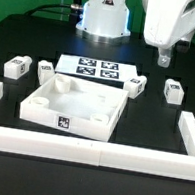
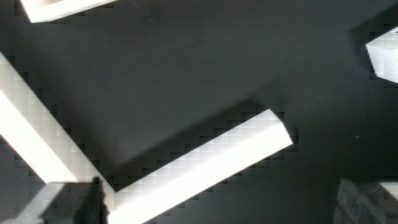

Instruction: Assemble square table

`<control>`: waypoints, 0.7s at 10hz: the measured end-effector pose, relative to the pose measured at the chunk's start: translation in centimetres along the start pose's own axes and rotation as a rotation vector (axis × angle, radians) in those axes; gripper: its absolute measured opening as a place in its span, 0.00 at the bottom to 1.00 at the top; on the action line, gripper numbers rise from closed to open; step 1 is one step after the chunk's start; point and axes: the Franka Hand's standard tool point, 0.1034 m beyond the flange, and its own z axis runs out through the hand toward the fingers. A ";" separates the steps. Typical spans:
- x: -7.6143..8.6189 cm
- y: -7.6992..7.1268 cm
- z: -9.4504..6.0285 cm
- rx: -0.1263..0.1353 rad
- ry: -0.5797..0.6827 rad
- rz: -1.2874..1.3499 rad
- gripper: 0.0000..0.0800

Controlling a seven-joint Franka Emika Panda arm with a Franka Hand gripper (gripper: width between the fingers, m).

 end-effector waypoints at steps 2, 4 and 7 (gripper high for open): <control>-3.0 0.6 1.0 -0.037 0.006 -0.138 0.81; -6.6 1.0 2.4 -0.027 -0.002 -0.174 0.81; -6.8 1.0 2.3 -0.005 -0.013 -0.159 0.81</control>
Offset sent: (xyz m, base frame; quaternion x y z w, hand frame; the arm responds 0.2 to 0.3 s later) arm -0.0289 -0.0558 -0.0265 -0.0176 0.0262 -0.0909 0.9954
